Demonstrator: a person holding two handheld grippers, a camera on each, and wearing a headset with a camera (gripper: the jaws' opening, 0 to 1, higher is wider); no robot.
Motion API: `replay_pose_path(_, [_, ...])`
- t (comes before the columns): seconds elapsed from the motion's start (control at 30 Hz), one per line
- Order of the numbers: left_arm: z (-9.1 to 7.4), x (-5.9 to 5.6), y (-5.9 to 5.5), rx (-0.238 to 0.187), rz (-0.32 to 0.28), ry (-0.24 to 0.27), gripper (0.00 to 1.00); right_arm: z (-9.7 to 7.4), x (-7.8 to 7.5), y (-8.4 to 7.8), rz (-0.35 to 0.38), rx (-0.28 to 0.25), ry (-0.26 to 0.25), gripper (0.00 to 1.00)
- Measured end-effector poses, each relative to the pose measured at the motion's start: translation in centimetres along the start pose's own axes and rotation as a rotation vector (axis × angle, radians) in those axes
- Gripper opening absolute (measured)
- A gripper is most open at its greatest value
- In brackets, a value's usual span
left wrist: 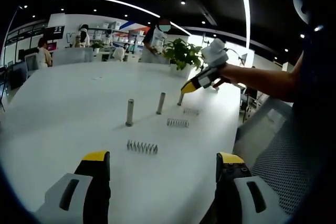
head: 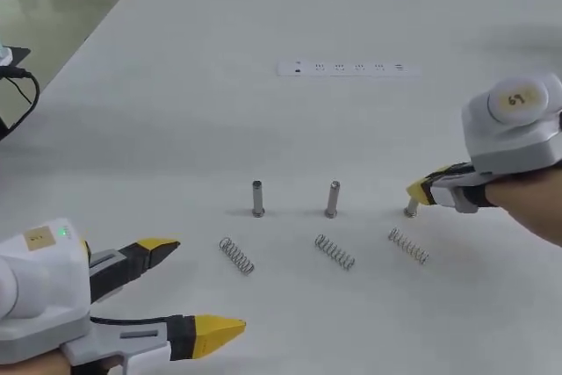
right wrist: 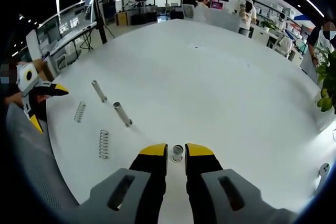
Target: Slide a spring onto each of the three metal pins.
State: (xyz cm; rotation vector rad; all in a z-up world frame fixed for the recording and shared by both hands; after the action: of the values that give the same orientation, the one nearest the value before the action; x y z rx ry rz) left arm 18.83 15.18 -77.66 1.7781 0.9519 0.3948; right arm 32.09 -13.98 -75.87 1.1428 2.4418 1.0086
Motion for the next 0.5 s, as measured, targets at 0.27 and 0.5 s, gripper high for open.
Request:
replay_pose_path(0.27, [0.1,-0.1,0.0,0.003,0.003,-0.002,0.79,-0.5,0.0,0.0,-0.001,-0.016,-0.006,0.13])
replay_pose_path(0.5, [0.2,-0.2,0.0,0.008,0.011,-0.008,0.79,-1.1,0.1,0.0,0.006,-0.036,-0.01,0.14])
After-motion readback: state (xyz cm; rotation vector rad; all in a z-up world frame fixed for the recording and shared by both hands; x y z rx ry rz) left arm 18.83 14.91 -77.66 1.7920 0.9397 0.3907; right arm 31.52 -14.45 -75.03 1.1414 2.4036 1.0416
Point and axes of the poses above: the centre of the closed fingertips' face, and the gripper's own axes: z roughly forward along the fingers, x roughly to its left, y roughly out of its top, the point moved 6 cm from there along -z, roughly backward along the fingers, and after that the axes turned 6 degrees about y, right-handed, at the moved point
